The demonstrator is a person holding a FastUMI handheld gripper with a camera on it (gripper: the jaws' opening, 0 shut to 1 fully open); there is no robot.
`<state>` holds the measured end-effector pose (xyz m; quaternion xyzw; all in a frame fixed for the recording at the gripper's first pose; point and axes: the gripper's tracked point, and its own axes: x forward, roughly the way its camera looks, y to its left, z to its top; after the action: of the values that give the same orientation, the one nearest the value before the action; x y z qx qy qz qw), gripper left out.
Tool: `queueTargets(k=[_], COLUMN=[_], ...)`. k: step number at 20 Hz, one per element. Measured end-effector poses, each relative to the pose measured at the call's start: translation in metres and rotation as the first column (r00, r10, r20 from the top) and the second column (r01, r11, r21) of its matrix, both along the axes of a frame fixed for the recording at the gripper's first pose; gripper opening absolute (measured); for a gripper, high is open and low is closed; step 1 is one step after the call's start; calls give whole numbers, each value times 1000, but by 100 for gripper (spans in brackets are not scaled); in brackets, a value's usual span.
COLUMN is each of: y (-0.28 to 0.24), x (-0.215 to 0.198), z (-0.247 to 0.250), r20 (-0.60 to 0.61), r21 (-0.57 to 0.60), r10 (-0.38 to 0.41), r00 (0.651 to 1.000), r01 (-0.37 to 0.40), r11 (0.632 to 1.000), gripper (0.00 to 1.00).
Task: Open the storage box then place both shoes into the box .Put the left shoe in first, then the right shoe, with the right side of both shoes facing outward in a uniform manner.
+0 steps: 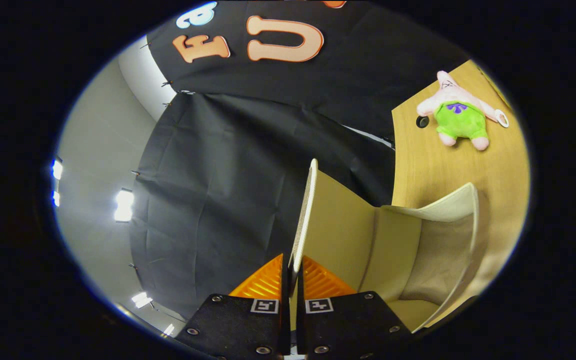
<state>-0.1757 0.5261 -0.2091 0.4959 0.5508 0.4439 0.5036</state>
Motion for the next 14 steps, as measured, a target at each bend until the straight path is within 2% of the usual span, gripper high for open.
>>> queueTargets(k=[3, 5, 9, 10, 12, 14], y=[49, 70, 74, 71, 58, 34], x=[-13, -27, -35, -29, -13, -1], z=[10, 21, 30, 34, 26, 8], r20=[30, 87, 104, 120, 155, 212], r21=[-32, -32, -18, -10, -57, -128], r10=[29, 60, 92, 78, 44, 19], r00=[999, 994, 990, 990, 987, 977], r01=[-28, -58, -91, -77, -35, 8], r11=[999, 998, 996, 997, 998, 992], gripper=[7, 14, 71, 82, 91, 92])
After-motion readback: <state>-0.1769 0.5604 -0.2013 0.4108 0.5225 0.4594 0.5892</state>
